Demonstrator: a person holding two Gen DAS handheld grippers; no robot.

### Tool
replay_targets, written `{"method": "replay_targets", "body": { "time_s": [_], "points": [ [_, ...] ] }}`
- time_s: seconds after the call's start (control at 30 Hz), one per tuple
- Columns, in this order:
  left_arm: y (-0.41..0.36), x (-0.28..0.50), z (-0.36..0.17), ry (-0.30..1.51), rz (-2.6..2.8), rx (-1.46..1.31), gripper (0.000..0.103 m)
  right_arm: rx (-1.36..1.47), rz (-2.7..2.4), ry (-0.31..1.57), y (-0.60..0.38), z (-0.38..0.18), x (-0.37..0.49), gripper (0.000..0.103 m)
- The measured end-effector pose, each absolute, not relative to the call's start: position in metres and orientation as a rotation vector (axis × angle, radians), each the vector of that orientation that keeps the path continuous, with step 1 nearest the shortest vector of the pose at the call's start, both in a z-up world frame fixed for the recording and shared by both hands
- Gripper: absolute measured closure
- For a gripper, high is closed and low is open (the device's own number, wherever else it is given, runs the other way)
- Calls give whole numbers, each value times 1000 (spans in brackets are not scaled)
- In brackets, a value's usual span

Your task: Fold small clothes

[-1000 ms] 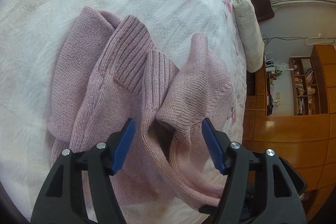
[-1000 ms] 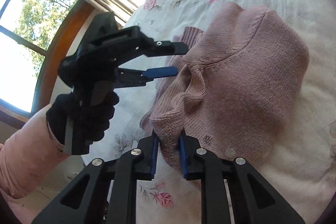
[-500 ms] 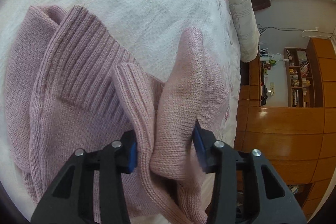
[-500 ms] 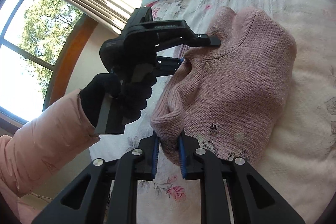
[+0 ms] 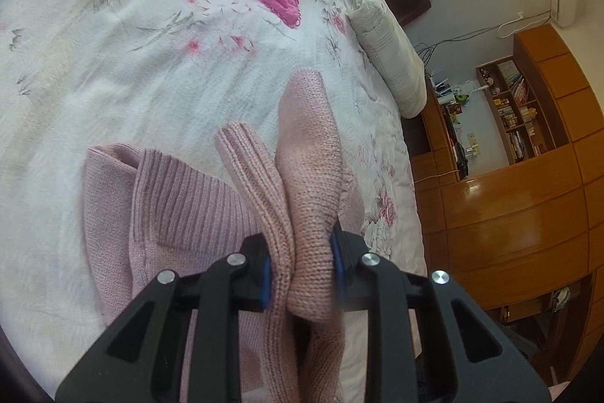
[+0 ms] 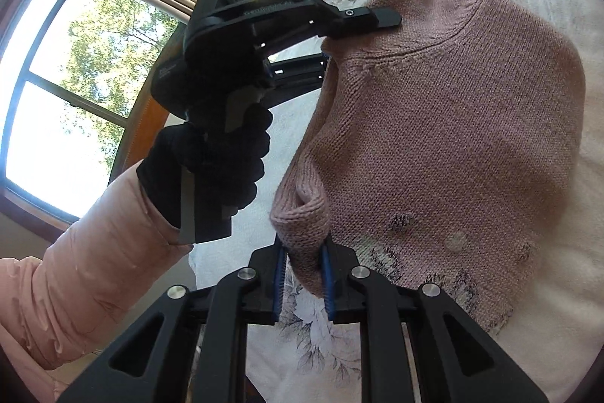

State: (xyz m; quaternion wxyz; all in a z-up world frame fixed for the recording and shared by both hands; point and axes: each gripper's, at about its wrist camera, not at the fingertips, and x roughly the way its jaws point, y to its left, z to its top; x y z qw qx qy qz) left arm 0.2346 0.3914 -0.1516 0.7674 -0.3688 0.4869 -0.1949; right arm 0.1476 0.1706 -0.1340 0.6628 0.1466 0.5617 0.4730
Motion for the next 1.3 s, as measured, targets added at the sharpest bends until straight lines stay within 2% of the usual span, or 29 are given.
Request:
{"method": "replay_targets", "body": {
  "time_s": [0.13, 0.33, 0.47, 0.53, 0.6, 0.7, 0.87, 1.03, 1.13, 1.17, 1.2, 1.23, 1.27, 1.3],
  "points": [
    [421, 226, -172, 1077, -363, -818, 81, 219, 1057, 1297, 208, -145, 143, 87],
    [438, 222, -231, 1180, -260, -791, 80, 143, 964, 1419, 245, -203, 138, 87],
    [444, 218, -250, 1187, -249, -810, 78, 115, 882, 1463, 247, -233, 137, 84],
    [446, 214, -251, 1182, -247, -825, 72, 138, 888, 1471, 246, -238, 138, 78],
    [449, 210, -249, 1179, -243, -836, 68, 166, 923, 1480, 248, -237, 139, 59],
    [458, 195, -241, 1179, -236, -856, 60, 198, 984, 1484, 248, -224, 136, 45],
    [458, 142, -212, 1176, -252, -847, 59, 245, 1019, 1401, 208, -187, 120, 45],
    [420, 94, -196, 1229, -266, -789, 42, 343, 771, 1373, 128, -186, 129, 43],
    [400, 82, -206, 1269, -246, -789, 41, 452, 666, 1405, 91, -207, 140, 39],
    [395, 81, -212, 1294, -223, -770, 41, 481, 635, 1424, 84, -217, 143, 39],
    [390, 80, -219, 1324, -187, -739, 47, 514, 622, 1441, 80, -227, 147, 39],
    [387, 80, -226, 1343, -165, -721, 61, 534, 605, 1464, 77, -237, 148, 39],
    [387, 81, -232, 1359, -148, -710, 71, 556, 603, 1489, 70, -245, 151, 39],
    [388, 82, -239, 1375, -134, -704, 86, 590, 622, 1514, 72, -258, 157, 39]
  ]
}}
